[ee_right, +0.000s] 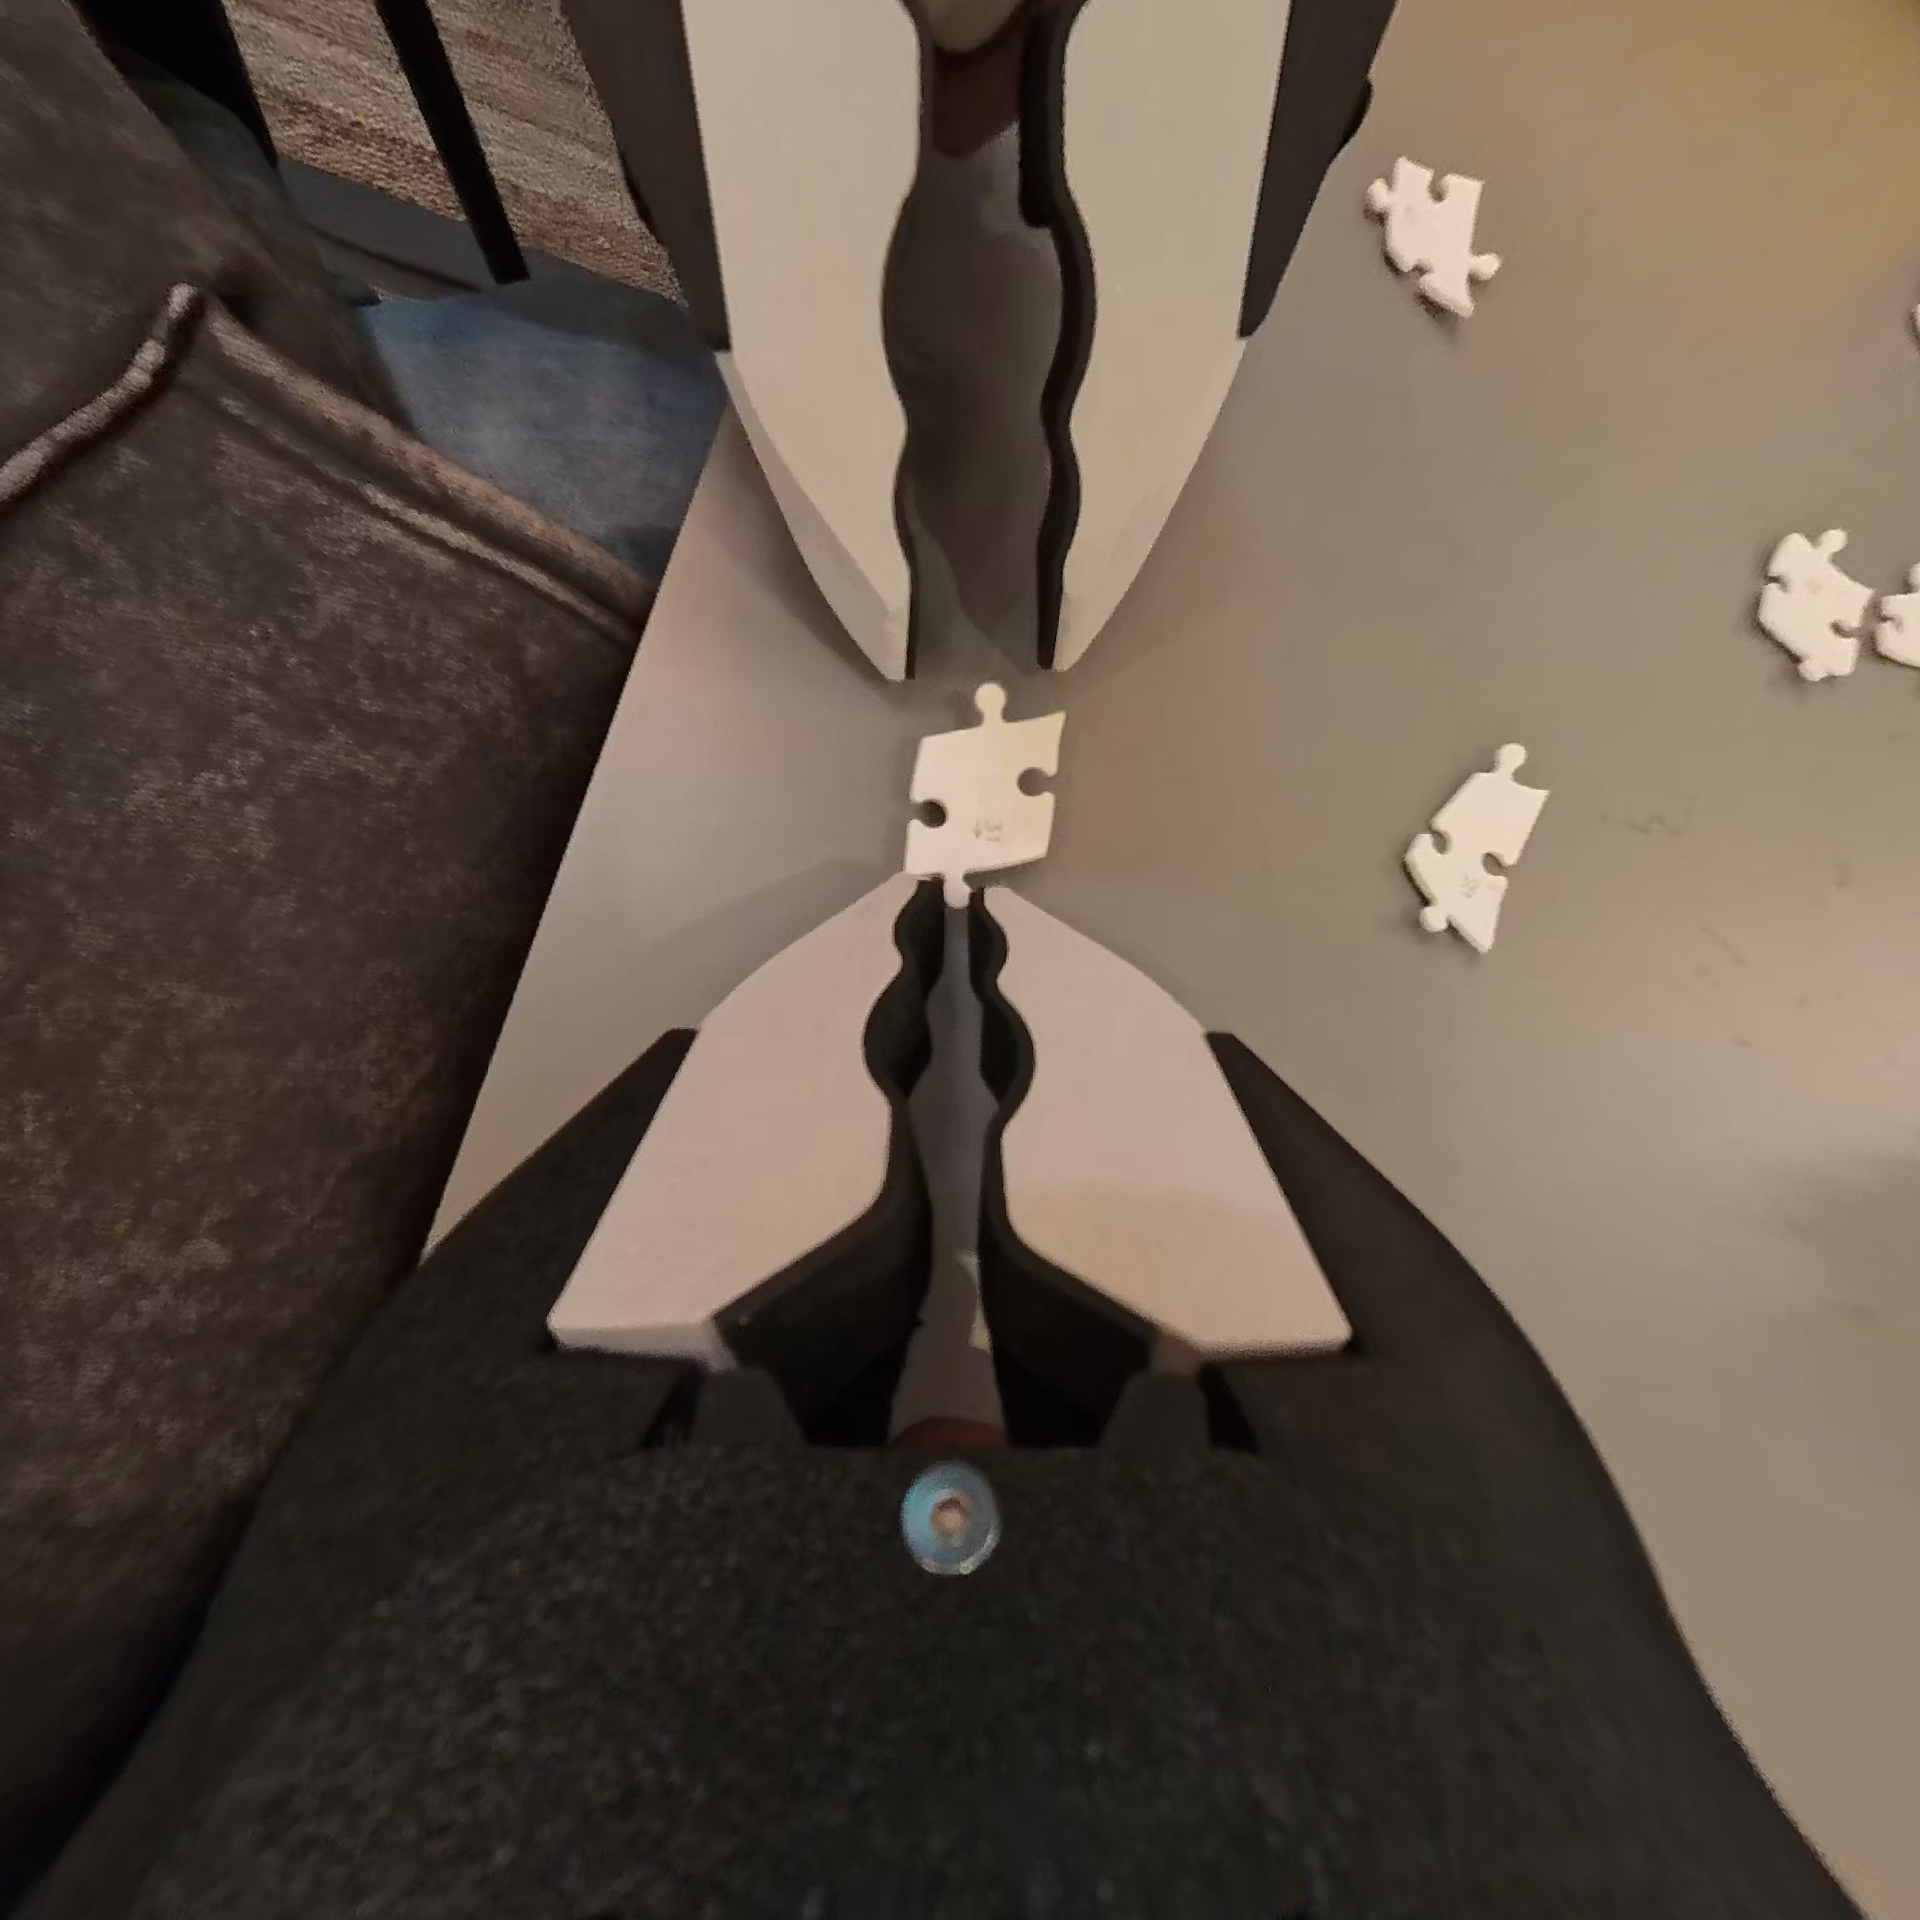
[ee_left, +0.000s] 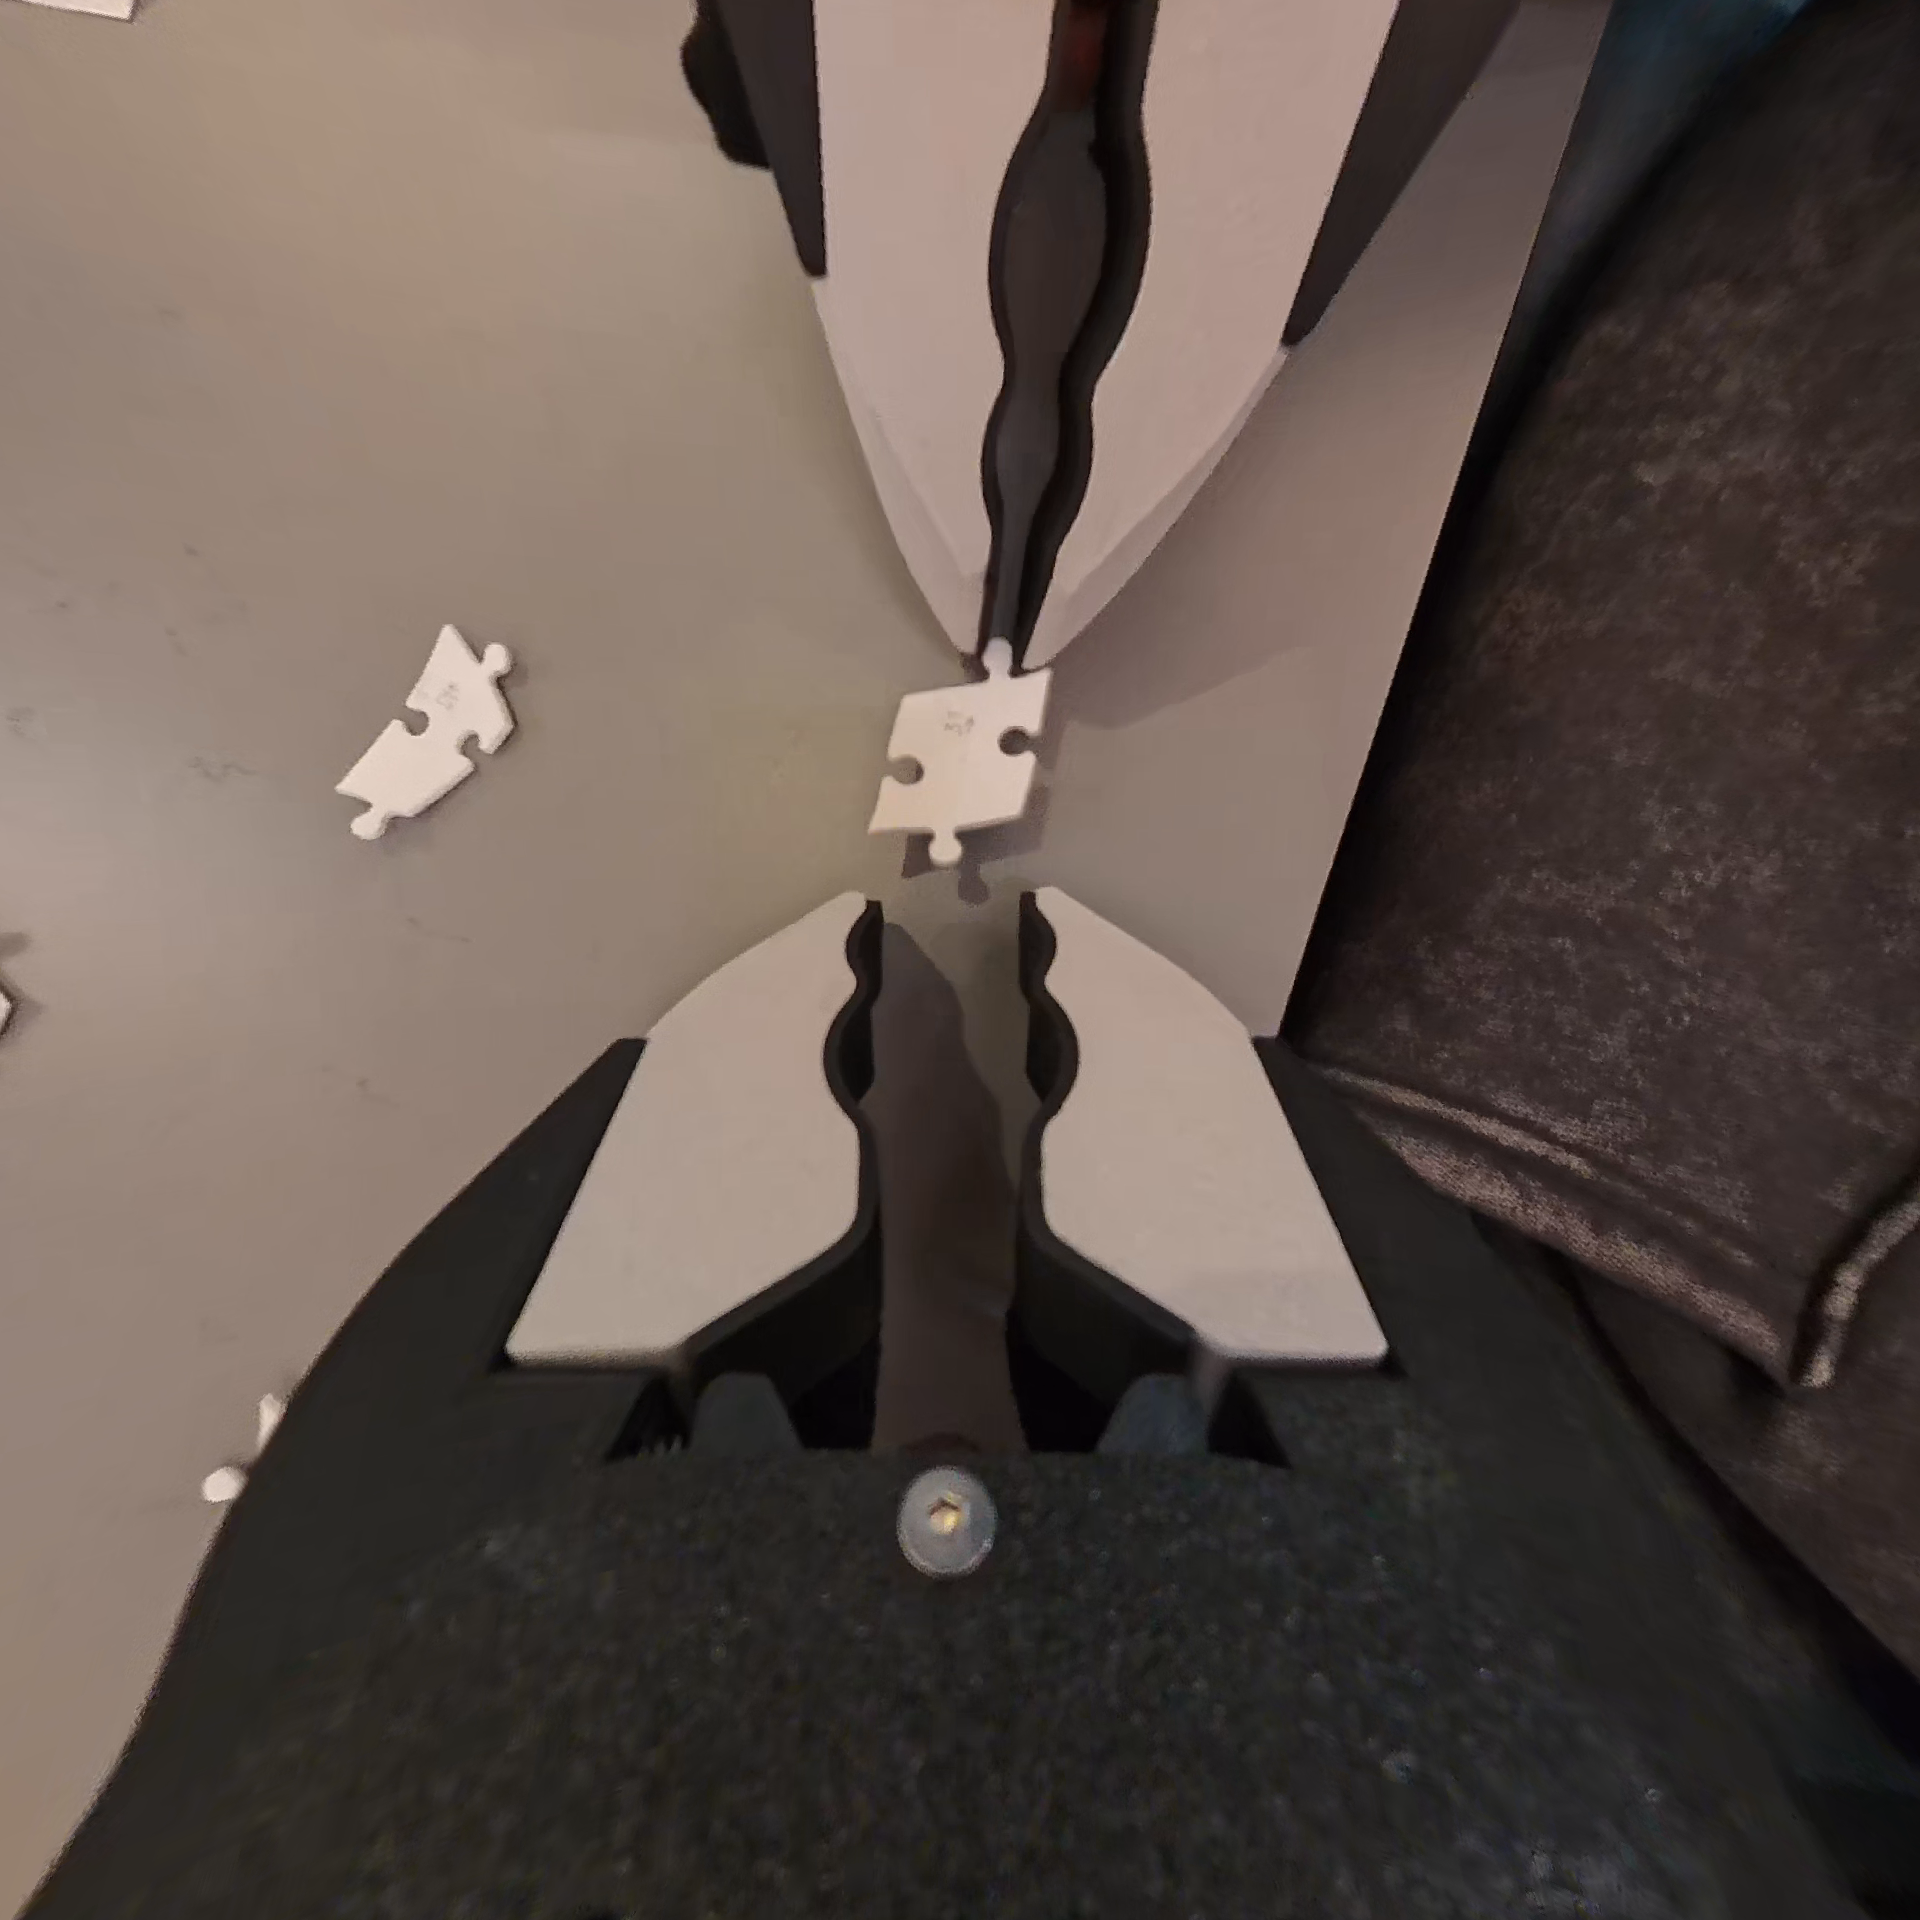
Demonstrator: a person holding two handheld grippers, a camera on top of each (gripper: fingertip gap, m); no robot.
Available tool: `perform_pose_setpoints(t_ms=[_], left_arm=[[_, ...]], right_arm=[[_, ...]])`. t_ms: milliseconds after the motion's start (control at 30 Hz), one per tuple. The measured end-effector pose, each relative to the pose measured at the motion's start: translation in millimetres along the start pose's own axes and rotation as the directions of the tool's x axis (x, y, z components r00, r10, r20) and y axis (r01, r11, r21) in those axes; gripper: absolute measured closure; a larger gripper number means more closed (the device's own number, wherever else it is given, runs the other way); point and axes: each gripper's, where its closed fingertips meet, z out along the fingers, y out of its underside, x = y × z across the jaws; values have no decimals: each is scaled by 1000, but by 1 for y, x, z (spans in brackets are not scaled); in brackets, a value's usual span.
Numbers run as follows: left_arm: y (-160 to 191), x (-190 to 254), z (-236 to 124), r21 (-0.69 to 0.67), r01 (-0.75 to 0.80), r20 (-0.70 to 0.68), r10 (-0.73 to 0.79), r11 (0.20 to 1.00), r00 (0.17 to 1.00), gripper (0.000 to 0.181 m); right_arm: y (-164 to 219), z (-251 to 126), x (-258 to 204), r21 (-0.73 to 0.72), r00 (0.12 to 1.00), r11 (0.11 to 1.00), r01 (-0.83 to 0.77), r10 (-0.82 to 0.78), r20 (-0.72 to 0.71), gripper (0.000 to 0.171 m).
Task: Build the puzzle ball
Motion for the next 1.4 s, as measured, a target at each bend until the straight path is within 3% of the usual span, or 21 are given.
perform_pose_setpoints(t_ms=[133,233,433,533,733,833,933,1100,1200,1400], left_arm=[[-7,-1,-3,40,31,-1,-31,999,1000,154],[-19,-2,-9,121,212,-105,-200,970,974,149],[-43,-22,-39,266,572,-403,-449,776,798,153],[-45,-26,-46,286,614,-444,-466,736,765,159],[-45,-25,-47,291,583,-408,-453,759,793,179],[-43,-26,-47,281,597,-418,-464,752,781,179],[-44,-28,-49,294,581,-398,-455,759,796,180],[-44,-24,-47,289,518,-354,-413,805,839,179],[-45,-22,-48,294,509,-362,-399,809,842,179],[-46,-17,-45,279,491,-360,-384,825,850,179]], right_arm=[[-11,-10,12,7,986,997,73,-71,-148,166],[-24,-21,23,-13,940,986,168,-164,-298,167],[-40,-32,32,-58,853,965,257,-254,-455,166],[-46,-32,33,-58,836,959,277,-270,-478,166],[-50,-26,34,-40,835,960,276,-260,-485,166],[-50,-24,31,35,880,978,206,-170,-443,163],[-51,-22,25,174,957,985,-13,62,-283,152],[-65,-28,26,343,897,835,-431,439,56,152],[-67,-32,29,385,859,771,-507,488,154,163],[-60,-27,31,359,873,800,-481,475,111,164]])
